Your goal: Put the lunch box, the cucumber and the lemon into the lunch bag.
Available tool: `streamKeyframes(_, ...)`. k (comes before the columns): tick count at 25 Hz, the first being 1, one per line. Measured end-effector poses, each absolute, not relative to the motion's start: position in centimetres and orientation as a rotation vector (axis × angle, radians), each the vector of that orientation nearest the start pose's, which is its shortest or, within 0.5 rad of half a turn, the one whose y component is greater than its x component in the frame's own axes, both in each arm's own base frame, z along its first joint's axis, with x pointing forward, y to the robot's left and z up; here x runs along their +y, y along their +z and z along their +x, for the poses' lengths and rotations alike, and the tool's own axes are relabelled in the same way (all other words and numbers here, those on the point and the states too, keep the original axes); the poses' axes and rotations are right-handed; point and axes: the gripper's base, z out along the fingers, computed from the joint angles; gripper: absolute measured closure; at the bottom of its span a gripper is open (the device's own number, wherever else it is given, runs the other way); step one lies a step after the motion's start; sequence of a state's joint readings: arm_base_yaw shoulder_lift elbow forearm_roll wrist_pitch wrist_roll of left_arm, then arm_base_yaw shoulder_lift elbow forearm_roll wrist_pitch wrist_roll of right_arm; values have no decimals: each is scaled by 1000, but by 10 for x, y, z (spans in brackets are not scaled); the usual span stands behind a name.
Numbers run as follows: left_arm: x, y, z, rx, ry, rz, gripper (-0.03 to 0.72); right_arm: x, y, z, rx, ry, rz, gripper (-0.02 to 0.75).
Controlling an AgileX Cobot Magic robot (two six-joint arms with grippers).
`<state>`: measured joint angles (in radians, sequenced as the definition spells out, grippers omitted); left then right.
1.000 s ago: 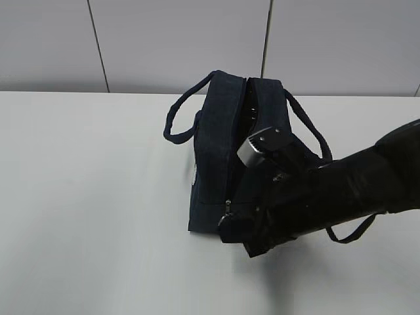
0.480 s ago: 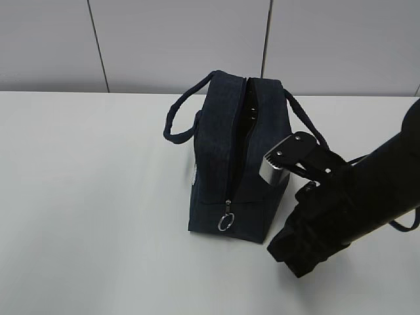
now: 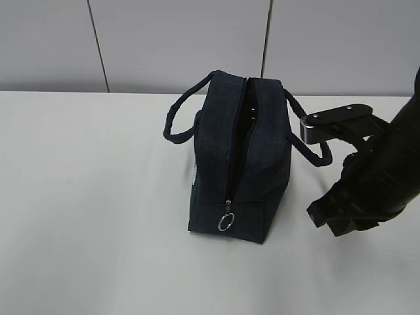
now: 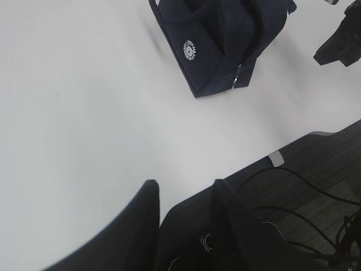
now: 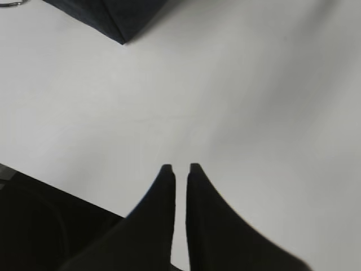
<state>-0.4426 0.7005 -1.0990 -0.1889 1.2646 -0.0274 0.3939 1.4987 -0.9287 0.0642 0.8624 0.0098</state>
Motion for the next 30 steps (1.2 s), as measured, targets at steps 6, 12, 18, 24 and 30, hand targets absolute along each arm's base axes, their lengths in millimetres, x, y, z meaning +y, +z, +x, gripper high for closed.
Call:
streamKeyframes(6, -51, 408, 69, 2322, -466, 511, 484, 105, 221, 245, 2940, 112, -471, 679)
streamKeyframes(12, -51, 408, 69, 2322, -466, 511, 484, 107, 227, 250, 2816, 150, -406, 679)
streamKeyframes(18, -51, 408, 69, 2322, -466, 511, 484, 99, 247, 233, 2537, 160, -436, 676)
streamKeyframes(24, -51, 408, 69, 2322, -464, 511, 484, 107, 246, 202, 2292, 210, -564, 675)
streamKeyframes(30, -51, 408, 70, 2322, -463, 511, 484, 109, 221, 188, 2184, 246, -629, 667)
